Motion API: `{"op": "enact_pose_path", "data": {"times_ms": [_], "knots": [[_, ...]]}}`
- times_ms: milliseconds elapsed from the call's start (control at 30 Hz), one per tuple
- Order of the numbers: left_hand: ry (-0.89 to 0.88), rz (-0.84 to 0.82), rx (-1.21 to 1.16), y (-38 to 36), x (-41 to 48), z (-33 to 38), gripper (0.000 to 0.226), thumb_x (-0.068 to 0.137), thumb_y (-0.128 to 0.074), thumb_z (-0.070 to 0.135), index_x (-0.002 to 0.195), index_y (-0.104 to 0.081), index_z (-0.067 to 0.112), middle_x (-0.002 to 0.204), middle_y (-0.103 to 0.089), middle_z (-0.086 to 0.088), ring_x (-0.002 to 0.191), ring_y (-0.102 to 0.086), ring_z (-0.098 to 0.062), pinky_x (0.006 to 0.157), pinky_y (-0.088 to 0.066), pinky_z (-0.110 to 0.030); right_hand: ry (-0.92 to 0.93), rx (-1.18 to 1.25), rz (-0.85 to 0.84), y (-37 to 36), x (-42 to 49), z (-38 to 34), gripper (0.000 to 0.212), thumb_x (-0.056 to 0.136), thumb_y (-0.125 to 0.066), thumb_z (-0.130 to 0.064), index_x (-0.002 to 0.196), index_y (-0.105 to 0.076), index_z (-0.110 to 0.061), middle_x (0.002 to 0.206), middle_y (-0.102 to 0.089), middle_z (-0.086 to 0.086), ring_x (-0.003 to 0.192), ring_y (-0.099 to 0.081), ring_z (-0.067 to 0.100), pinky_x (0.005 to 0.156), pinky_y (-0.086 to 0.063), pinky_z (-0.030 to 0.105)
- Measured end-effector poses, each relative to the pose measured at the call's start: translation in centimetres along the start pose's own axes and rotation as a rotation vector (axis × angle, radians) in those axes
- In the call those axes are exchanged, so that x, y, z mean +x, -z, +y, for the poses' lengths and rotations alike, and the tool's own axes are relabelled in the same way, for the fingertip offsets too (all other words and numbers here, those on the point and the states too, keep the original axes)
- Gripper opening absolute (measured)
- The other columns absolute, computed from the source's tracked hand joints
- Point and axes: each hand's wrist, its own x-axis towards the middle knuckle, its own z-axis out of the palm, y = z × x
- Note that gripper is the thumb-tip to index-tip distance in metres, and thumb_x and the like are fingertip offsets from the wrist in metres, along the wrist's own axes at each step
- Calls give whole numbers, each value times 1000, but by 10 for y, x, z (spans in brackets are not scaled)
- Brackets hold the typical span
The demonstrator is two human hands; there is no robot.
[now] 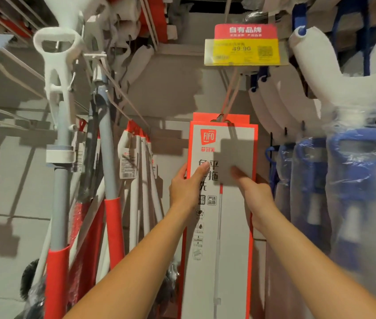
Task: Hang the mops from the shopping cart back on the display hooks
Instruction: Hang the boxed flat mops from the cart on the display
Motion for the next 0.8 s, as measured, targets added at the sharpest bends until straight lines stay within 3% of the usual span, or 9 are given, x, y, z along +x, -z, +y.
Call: {"op": "enact_pose_path", "data": {"times_ms": [67,167,267,333,400,467,567,700,800], "knots": [[9,-9,-8,-1,8,-11,44,73,-70,51,112,-68,30,98,-75,10,94,-70,-12,92,-53,-42,36,-24,25,0,9,9,22,85,-69,-28,105,-60,-23,89,-68,-10,74,-64,5,59,-46,16],[30,-24,-23,-1,24,-30,43,75,-70,49,113,-67,31,97,-75,10,92,-71,-13,90,-54,-43,30,-131,82,-4,33,26,48,84,-68,-38,125,-57,-15,115,-65,1,102,-60,22,83,-42,28],[70,-43,-26,-3,42,-48,34,76,-70,48,106,-67,33,93,-75,8,88,-72,-16,87,-55,-46,-62,-215,139,-2,53,37,63,86,-65,-45,133,-49,-7,126,-59,12,109,-57,28,84,-43,30],[88,-76,-27,-6,51,-60,36,71,-70,51,103,-68,34,92,-76,6,86,-73,-20,86,-56,-48,-61,-256,142,-1,60,42,46,88,-62,-42,121,-53,-12,107,-63,6,87,-58,19,68,-46,18],[103,-101,-31,-6,59,-70,40,69,-69,53,104,-68,35,93,-76,6,87,-73,-20,86,-55,-47,-26,-231,130,1,62,46,23,91,-61,-33,106,-49,-20,80,-55,-8,69,-49,5,43,-39,4],[96,-109,-36,-7,64,-77,32,78,-69,46,108,-66,34,94,-75,7,87,-73,-17,85,-56,-45,-8,-228,98,0,61,47,17,93,-60,-27,101,-47,-21,74,-49,-13,65,-45,0,37,-34,2],[103,-91,-58,-6,66,-86,25,88,-66,33,113,-65,29,92,-76,7,83,-73,-14,80,-58,-39,33,-250,70,2,69,60,8,93,-60,-25,91,-52,-26,76,-54,-12,67,-48,-2,39,-36,2],[148,-72,-65,-4,64,-96,22,90,-64,32,111,-64,28,91,-76,5,81,-73,-17,78,-58,-41,52,-292,77,3,79,78,15,91,-62,-26,106,-61,-26,90,-67,-12,86,-62,5,62,-46,17],[139,-72,-42,-3,64,-97,23,90,-63,33,112,-63,28,92,-76,5,81,-73,-15,77,-59,-39,52,-303,70,3,82,81,15,92,-61,-26,106,-62,-28,95,-69,-11,91,-64,8,68,-45,21]]}}
